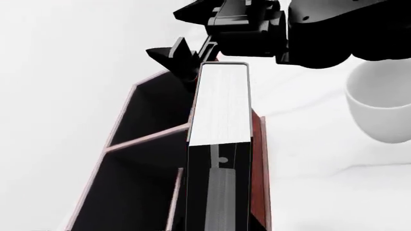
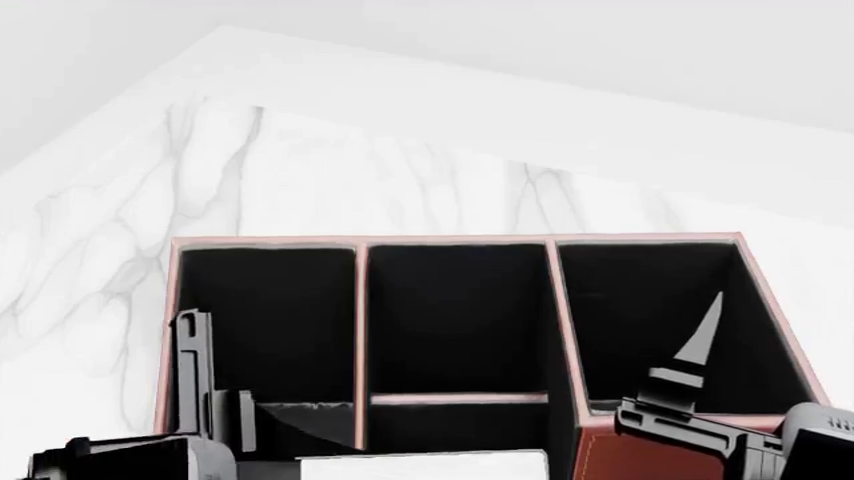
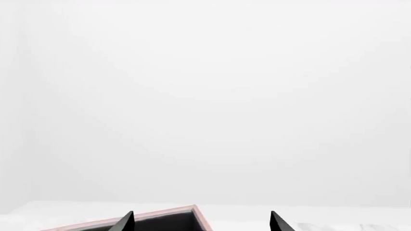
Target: Pick up the book and place it in the front compartment of the caddy.
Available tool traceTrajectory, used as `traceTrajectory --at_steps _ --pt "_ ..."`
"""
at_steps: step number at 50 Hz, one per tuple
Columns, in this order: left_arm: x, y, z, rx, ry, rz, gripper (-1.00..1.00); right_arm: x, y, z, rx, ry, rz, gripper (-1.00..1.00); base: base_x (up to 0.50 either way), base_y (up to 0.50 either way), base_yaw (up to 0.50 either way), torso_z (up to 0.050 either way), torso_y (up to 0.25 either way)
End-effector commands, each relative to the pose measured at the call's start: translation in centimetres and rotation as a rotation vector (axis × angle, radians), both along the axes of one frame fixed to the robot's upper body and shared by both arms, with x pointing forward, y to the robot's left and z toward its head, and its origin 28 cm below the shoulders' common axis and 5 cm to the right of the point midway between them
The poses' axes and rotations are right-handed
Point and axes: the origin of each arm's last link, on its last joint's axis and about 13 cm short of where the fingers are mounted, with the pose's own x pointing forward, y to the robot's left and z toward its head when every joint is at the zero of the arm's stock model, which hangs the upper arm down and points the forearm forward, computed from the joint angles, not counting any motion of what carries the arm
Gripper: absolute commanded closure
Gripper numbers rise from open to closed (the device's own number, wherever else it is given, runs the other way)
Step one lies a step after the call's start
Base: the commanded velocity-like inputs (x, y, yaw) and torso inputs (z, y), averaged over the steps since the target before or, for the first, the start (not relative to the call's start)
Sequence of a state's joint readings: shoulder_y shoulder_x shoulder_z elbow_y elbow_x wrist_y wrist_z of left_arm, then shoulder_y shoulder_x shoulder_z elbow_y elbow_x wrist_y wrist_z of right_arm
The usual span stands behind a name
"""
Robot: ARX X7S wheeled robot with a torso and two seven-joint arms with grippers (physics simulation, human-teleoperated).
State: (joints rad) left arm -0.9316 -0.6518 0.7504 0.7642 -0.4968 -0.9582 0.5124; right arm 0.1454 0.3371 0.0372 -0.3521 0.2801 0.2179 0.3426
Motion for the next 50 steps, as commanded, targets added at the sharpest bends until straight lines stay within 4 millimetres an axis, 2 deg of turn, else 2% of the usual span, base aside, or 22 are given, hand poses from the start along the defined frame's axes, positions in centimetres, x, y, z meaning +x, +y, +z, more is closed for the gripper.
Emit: traceTrajectory --at_steps 1,15,27,36,40,50 --pt "2.3 0.2 2.1 -0.028 -0.132 0.061 1.00 0.1 -0.2 -0.1 0.002 0.002 -0.009 -1.00 0.00 0.00 0.00 0.000 0.000" --pt "4.4 0.1 3.5 -0.049 -0.276 0.058 1.00 0.2 -0.2 -0.1 0.000 0.004 -0.011 -1.00 0.00 0.00 0.00 0.000 0.001" --pt "6.4 -0.1 3.5 -0.037 -0.351 0.062 1.00 0.3 -0.2 -0.2 0.000 0.005 -0.014 -1.00 0.00 0.00 0.00 0.000 0.001" --pt "7.1 -0.6 2.3 -0.054 -0.368 0.028 1.00 0.3 -0.3 -0.1 0.001 0.003 -0.014 -1.00 0.00 0.00 0.00 0.002 0.001" --pt "7.6 -0.7 2.3 -0.079 -0.361 0.019 1.00 0.3 -0.3 -0.2 -0.002 0.002 -0.016 -1.00 0.00 0.00 0.00 0.000 0.003" --pt "9.4 -0.5 0.7 -0.072 -0.444 0.014 1.00 0.4 -0.3 -0.3 -0.003 0.003 -0.019 -1.00 0.00 0.00 0.00 0.000 0.001"
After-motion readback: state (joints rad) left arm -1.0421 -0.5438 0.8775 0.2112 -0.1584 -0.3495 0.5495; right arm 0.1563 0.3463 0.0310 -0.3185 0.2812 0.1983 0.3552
